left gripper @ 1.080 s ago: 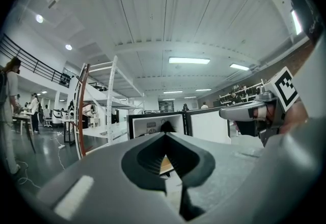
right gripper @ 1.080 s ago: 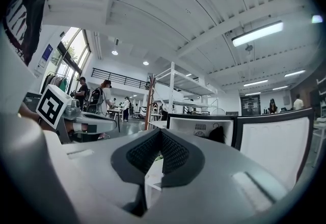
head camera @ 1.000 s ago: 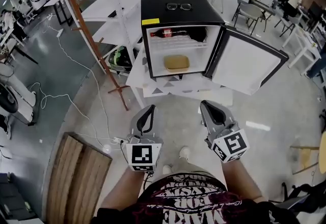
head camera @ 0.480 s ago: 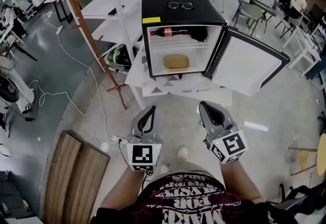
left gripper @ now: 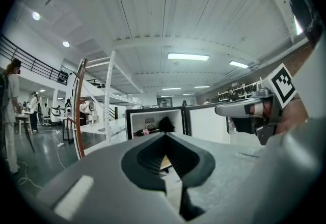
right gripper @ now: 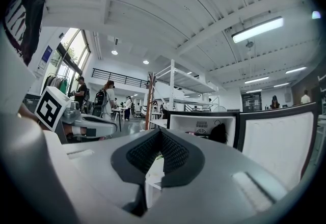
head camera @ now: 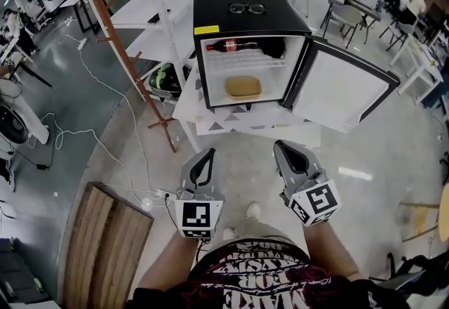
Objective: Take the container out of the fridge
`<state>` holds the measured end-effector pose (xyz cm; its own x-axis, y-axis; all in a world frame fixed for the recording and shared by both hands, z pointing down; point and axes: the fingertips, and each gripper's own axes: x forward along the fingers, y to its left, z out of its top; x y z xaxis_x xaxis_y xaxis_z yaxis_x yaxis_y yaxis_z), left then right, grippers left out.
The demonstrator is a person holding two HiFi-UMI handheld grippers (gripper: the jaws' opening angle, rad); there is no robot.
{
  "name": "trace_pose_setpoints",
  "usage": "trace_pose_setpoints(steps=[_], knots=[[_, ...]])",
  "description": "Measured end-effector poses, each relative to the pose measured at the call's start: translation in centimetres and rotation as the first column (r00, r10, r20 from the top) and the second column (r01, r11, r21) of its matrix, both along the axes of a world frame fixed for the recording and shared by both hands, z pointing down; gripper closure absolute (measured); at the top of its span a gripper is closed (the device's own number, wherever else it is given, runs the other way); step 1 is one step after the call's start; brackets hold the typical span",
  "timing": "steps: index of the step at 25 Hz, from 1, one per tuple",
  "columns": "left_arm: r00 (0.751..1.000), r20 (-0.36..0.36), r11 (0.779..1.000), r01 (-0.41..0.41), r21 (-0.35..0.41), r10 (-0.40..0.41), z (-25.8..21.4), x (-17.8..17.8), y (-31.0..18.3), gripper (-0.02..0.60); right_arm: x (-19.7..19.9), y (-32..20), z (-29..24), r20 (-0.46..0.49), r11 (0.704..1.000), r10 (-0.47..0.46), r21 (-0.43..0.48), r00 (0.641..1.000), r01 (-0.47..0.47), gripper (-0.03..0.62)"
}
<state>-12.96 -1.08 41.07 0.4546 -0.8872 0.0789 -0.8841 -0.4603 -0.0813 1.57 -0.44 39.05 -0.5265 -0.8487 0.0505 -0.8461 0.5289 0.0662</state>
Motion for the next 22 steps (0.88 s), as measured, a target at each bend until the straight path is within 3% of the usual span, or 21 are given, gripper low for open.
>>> trace_pose_setpoints(steps=[22], knots=[[1.0, 0.013, 1.0, 0.004, 0.025, -0.004, -1.1, 2.8, -7.1, 0.581, 2.7, -7.2, -1.0, 0.013, 0.999, -0.017, 0.031, 1.0, 0.016, 0.569]])
